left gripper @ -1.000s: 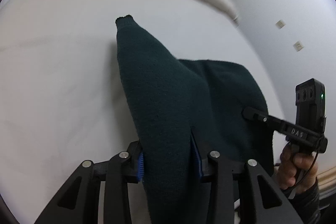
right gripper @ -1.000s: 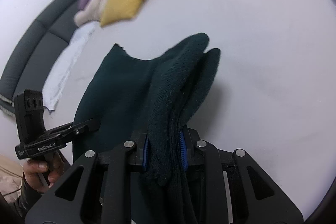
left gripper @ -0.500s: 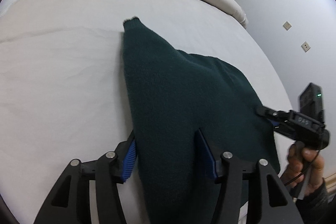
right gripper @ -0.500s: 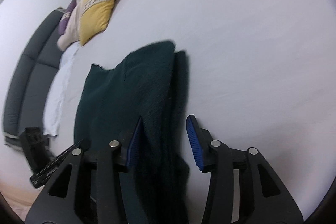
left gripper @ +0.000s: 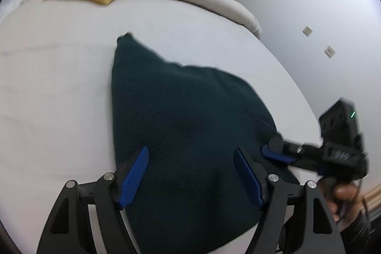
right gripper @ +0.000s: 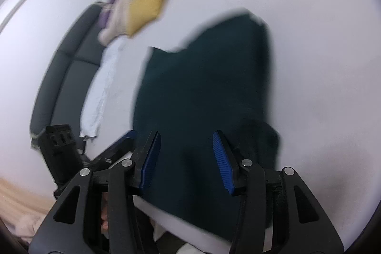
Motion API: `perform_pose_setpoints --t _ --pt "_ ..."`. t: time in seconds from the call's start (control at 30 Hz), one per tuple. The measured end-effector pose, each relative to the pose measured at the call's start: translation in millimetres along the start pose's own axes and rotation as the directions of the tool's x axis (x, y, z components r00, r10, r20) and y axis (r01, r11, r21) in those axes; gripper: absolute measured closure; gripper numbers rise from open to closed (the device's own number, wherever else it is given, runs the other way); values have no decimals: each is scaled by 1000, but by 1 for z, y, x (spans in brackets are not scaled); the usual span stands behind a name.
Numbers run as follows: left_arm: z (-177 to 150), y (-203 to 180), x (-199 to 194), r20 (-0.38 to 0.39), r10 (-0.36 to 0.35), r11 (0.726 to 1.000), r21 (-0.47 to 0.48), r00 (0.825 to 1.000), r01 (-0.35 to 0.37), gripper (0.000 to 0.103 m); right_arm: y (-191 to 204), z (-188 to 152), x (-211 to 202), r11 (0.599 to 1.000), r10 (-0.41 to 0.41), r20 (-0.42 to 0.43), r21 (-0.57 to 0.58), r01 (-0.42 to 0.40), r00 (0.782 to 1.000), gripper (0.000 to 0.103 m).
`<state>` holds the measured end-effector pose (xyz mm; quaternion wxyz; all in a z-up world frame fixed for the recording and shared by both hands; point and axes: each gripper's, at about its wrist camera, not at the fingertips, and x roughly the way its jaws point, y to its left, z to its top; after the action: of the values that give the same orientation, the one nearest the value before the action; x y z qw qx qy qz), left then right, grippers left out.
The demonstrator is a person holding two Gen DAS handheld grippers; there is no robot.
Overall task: Fold small clothes
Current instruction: 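Release the sweater and raise both grippers away from it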
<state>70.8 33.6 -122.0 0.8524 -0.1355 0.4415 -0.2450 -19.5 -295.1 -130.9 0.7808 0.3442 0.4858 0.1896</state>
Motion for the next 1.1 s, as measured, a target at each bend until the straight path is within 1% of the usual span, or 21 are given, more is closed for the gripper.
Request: perform_pose_setpoints --t 0.03,0.1,0.17,0.33,0.4,0.47,0.53,0.6,0.67,0.7,0.73,0.77,0.8,0.83,0.87,0.9,0.93,0.97,1.0,1.07,1.1 --pt "-3 1 -3 7 -20 1000 -7 1000 20 27 -10 -4 -1 999 44 16 9 -44 999 66" --pt "-3 4 -5 11 -56 998 -19 998 57 27 -20 -8 -8 996 88 34 12 -89 996 67" --pt "-5 8 -4 16 -80 996 -31 997 80 27 -24 -13 -10 995 99 30 -2 -99 995 68" --pt "-16 11 -9 23 -104 994 -16 994 104 27 -30 -23 -17 995 87 9 -47 -87 996 68" --pt "-20 18 -15 16 -137 989 -43 990 138 27 -33 -26 -24 996 84 17 -39 -83 996 68" --pt "-22 26 -26 25 -161 983 -83 987 163 27 -36 -28 -39 995 94 40 -12 -94 995 64" --pt "-26 31 -41 52 -166 979 -108 985 171 26 -32 -27 -56 1000 17 81 -20 -16 997 54" --pt "-26 34 -58 99 -169 975 -127 981 181 22 -29 -28 -74 1000 2 111 -26 1 994 54" --pt "-25 32 -76 148 -125 981 -131 981 145 17 -21 -27 -87 998 -27 141 -43 34 990 53" --pt "-24 27 -85 175 -79 988 -115 981 100 13 -15 -28 -93 997 -48 159 -59 58 986 52" --pt "-23 16 -96 212 0 997 -75 977 16 7 -6 -29 -102 991 -85 186 -90 103 979 52" --pt "-24 6 -104 245 70 997 -33 967 -64 4 4 -30 -107 983 -115 210 -116 141 971 52" --pt "-25 -9 -113 291 150 986 21 945 -163 0 15 -32 -111 972 -147 239 -143 185 960 52" --pt "-26 -23 -120 338 204 969 65 919 -240 0 32 -36 -118 948 -198 289 -184 258 936 49" --pt "-29 -37 -127 387 246 946 103 889 -306 0 44 -41 -121 928 -232 328 -208 310 916 41" --pt "-31 -48 -133 426 269 928 124 864 -350 0 56 -42 -125 905 -261 370 -227 359 892 35" --pt "-35 -57 -138 458 287 914 134 841 -384 0 72 -46 -131 876 -283 433 -246 414 856 23" --pt "-37 -65 -142 482 305 900 135 821 -414 0 86 -49 -138 855 -282 490 -263 448 825 16" --pt "-37 -71 -146 496 325 889 129 805 -438 0 96 -53 -143 840 -270 531 -278 466 803 13" --pt "-36 -82 -153 510 352 876 117 785 -468 0 119 -64 -152 800 -253 625 -294 523 738 1" --pt "-34 -85 -156 506 360 872 114 784 -475 0 128 -68 -154 779 -258 660 -290 556 706 0"
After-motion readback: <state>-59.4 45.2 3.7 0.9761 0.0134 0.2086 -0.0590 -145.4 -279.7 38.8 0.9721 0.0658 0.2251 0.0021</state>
